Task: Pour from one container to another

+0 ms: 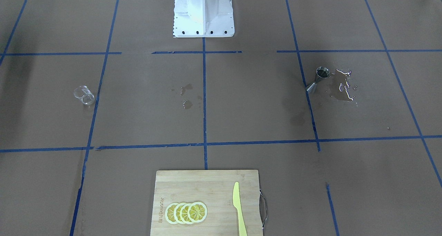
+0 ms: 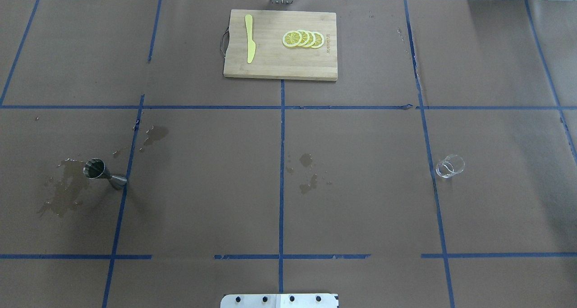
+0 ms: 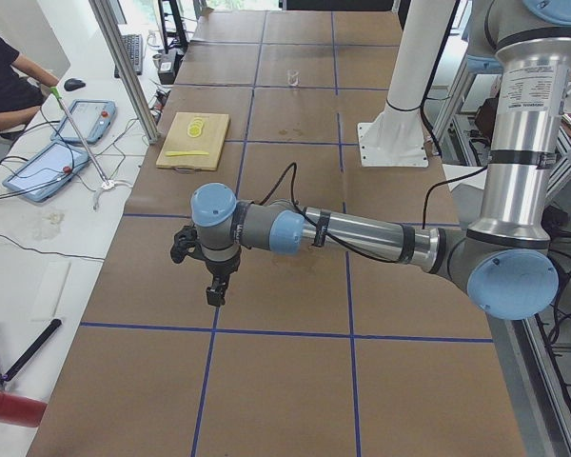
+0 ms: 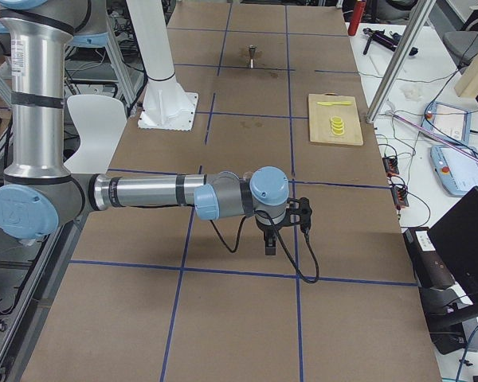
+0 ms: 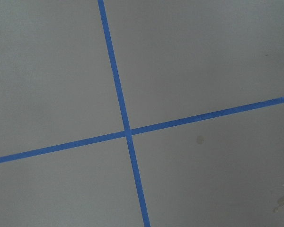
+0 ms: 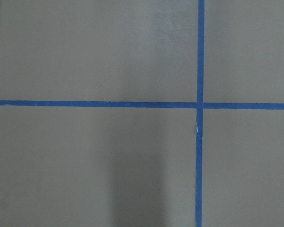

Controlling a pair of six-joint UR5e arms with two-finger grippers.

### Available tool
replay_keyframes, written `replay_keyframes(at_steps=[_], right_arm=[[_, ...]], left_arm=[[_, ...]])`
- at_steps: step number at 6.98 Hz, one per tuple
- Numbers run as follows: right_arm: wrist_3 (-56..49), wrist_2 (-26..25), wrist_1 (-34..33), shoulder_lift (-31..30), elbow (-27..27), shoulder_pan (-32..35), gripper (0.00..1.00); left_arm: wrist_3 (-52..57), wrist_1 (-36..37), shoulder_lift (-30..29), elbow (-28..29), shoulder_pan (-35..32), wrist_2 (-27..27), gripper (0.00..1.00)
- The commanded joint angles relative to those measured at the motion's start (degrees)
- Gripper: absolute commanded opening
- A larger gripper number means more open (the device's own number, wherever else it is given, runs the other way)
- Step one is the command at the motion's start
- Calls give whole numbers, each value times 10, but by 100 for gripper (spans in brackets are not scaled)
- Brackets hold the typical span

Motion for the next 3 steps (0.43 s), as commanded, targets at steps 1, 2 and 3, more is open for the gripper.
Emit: replay_keyframes(at_steps=[1, 2, 3], right_arm=[[1, -2, -3, -4, 2, -1, 100], [3, -6, -4, -3, 2, -6, 100], [4, -14, -6, -1, 1, -13, 100]], left_arm=[[0, 1, 0, -1, 1, 0, 100], [0, 2, -1, -2, 1, 0, 100], [0, 2, -1, -2, 1, 0, 100]])
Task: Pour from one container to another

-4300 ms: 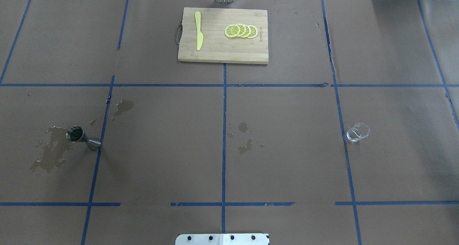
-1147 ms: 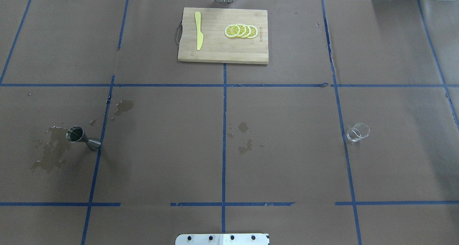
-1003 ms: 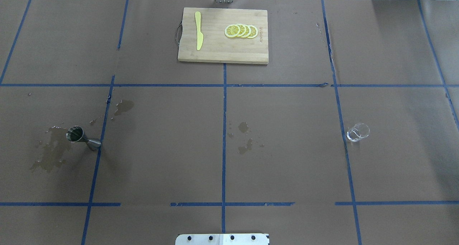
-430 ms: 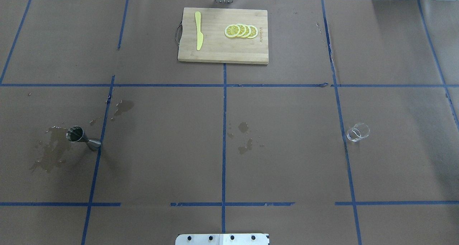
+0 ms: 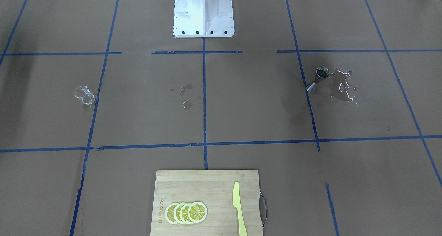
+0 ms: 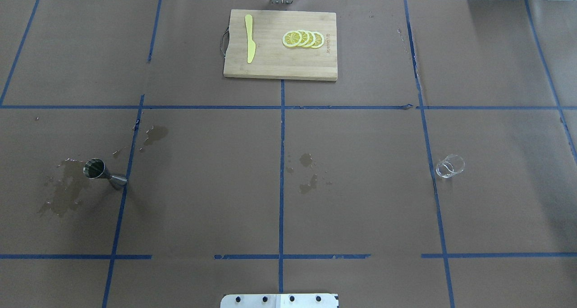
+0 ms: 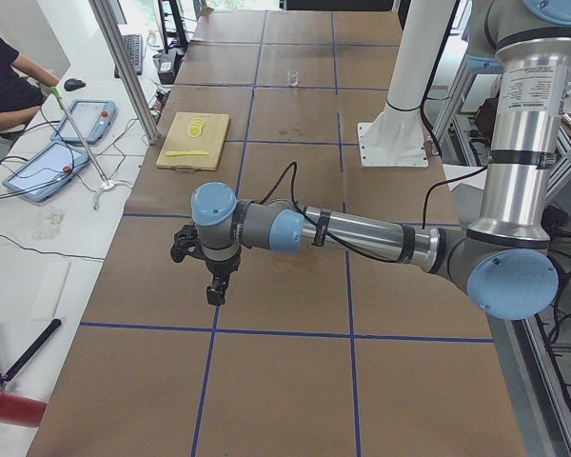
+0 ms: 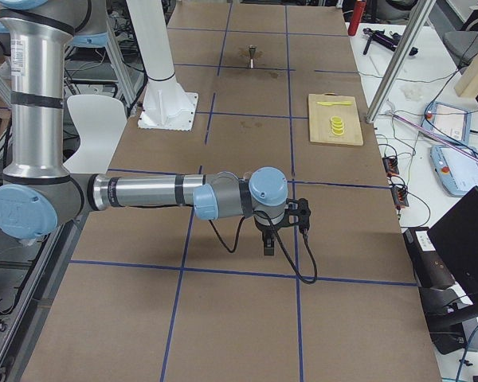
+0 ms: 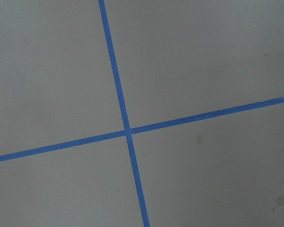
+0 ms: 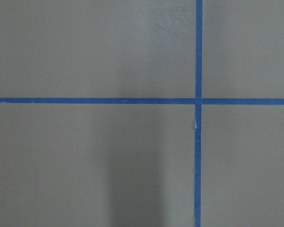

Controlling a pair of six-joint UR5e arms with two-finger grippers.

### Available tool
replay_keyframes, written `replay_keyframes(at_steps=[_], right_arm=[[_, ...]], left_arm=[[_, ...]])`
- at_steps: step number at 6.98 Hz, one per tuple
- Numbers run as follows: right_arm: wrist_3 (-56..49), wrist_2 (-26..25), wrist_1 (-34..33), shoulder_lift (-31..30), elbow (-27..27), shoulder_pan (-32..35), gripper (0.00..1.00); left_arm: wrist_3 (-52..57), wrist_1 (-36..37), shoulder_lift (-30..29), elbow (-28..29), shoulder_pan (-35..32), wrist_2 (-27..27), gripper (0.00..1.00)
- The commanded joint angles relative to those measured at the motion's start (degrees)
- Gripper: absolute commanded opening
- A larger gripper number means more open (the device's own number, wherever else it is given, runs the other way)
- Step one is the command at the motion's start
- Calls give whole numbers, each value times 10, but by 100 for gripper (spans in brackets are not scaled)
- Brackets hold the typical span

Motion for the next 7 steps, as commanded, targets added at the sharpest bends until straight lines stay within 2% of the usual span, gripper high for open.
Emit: replay_keyframes(at_steps=[1, 2, 7], right_arm=[[1, -47, -3, 2, 0, -20, 100], [1, -57, -3, 1, 0, -25, 100], [0, -45, -3, -1, 2, -24, 100]], left_arm=[[0, 0, 0, 0, 0, 0, 100], [0, 0, 0, 0, 0, 0, 100], [1, 1, -3, 0, 0, 0, 100]])
